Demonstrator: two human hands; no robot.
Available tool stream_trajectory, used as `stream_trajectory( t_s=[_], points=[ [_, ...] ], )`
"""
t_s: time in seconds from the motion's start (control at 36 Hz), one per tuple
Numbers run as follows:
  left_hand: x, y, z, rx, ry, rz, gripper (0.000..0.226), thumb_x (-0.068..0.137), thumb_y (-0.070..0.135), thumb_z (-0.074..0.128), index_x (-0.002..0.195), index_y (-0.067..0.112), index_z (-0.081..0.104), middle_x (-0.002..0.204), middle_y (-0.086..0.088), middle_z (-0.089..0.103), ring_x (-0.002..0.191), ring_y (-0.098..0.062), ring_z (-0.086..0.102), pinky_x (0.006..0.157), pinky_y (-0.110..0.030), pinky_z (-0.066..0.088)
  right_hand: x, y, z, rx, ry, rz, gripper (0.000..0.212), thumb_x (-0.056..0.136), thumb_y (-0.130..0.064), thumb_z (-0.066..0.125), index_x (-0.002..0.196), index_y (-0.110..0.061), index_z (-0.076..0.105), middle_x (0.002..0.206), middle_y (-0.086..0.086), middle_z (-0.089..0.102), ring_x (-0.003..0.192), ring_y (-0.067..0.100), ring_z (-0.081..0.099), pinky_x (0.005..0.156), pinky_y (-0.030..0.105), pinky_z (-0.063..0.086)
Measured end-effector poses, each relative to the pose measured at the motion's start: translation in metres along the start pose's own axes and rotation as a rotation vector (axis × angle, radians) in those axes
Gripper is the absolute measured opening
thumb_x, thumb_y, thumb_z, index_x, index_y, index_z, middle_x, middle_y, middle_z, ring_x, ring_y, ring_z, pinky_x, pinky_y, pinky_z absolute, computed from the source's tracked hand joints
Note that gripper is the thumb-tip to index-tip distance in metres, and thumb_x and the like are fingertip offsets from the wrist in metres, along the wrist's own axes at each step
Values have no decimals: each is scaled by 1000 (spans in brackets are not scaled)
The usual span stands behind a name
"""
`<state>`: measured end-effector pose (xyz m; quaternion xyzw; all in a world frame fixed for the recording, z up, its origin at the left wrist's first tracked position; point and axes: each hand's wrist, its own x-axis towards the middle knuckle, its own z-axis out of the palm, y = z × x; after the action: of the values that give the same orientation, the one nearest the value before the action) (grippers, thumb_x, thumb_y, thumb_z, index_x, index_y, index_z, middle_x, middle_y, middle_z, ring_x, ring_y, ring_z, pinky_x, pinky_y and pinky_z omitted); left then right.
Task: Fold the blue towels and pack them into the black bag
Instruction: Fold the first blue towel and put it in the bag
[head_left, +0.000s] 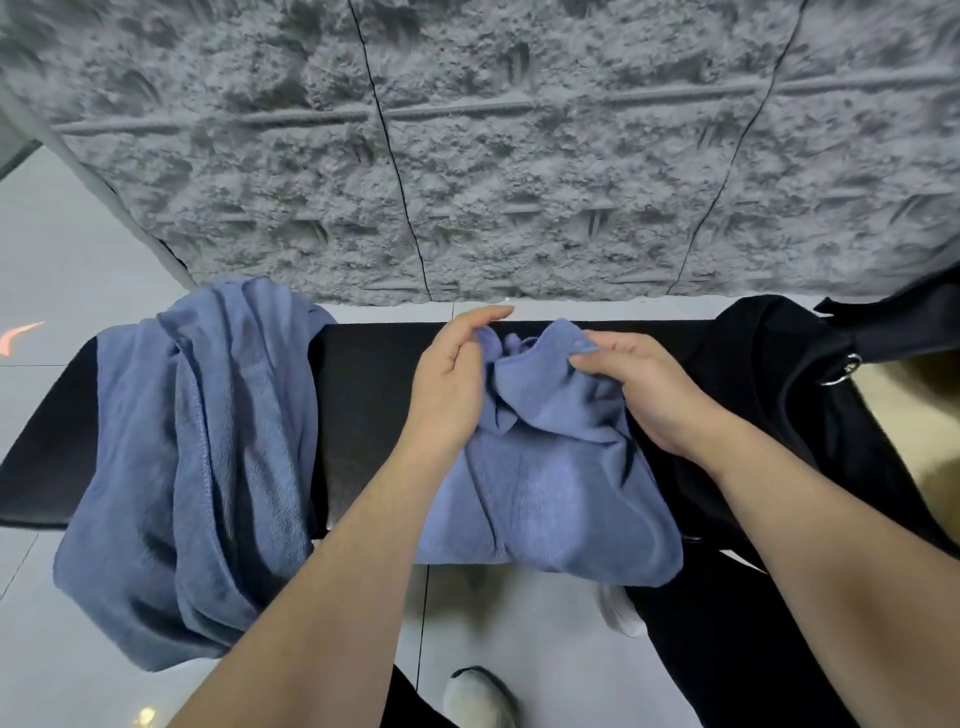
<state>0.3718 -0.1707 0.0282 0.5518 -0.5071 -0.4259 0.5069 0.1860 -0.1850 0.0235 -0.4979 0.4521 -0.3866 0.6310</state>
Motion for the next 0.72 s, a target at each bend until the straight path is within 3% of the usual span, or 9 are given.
stream_trajectory(
  t_s=[0.06, 0.14, 0.22, 0.36, 0.44, 0.58, 0.67, 0.72],
  points=[
    [0, 8, -1, -54, -30, -8, 40, 100, 1, 40, 103, 27, 69, 87, 3, 61, 78, 2, 57, 77, -10, 45, 0, 1, -1, 5, -32, 0, 26, 79, -16, 56, 89, 5, 68, 85, 14, 62, 83, 23, 54, 71, 31, 42],
    [-1, 9, 1, -28, -131, -17, 21, 96, 8, 59, 104, 23, 72, 92, 14, 71, 86, 6, 65, 79, -9, 46, 1, 0, -2, -18, -39, -18, 35, 79, -16, 56, 91, 16, 61, 86, 18, 59, 86, 27, 50, 76, 37, 38],
    [-3, 5, 2, 5, -203, -33, 15, 91, 10, 67, 101, 17, 75, 92, 15, 75, 91, 4, 67, 78, -10, 48, -1, -2, -3, -44, -63, -20, 27, 81, -13, 53, 90, 6, 69, 91, 21, 65, 90, 27, 57, 85, 41, 41],
    [-4, 2, -1, 13, -223, -23, 18, 89, 9, 71, 88, 27, 75, 89, 17, 74, 87, 4, 66, 76, -10, 47, -1, -4, -5, -34, -12, -9, 30, 83, -15, 54, 98, 2, 73, 108, 30, 67, 100, 32, 62, 101, 57, 43],
    [-3, -1, 1, 54, -158, -72, 15, 92, 14, 68, 86, 25, 76, 89, 16, 74, 85, 4, 66, 74, -10, 48, -1, -2, -6, -81, 20, -1, 22, 90, -13, 58, 102, -7, 74, 112, 23, 69, 103, 27, 63, 103, 53, 45],
    [1, -4, 2, 3, -21, -209, 14, 93, 19, 66, 83, 22, 76, 83, 13, 74, 78, 4, 64, 69, -13, 50, 2, -1, -4, -202, 200, -137, 19, 94, -5, 63, 91, -20, 73, 96, -7, 73, 91, 4, 64, 86, 24, 50],
    [1, -4, 2, -8, -12, -265, 17, 92, 19, 66, 79, 24, 76, 86, 14, 74, 77, 5, 64, 68, -11, 50, 7, 0, -9, -241, 282, -163, 20, 92, -7, 65, 88, -26, 69, 93, -11, 71, 88, 4, 62, 86, 25, 50],
    [-1, -2, 3, -9, -18, -277, 16, 92, 19, 65, 79, 23, 76, 89, 15, 75, 79, 5, 64, 68, -11, 50, 7, 1, -9, -300, 226, -146, 18, 93, -11, 64, 89, -28, 66, 93, -12, 69, 87, 3, 60, 86, 27, 48]
  ],
)
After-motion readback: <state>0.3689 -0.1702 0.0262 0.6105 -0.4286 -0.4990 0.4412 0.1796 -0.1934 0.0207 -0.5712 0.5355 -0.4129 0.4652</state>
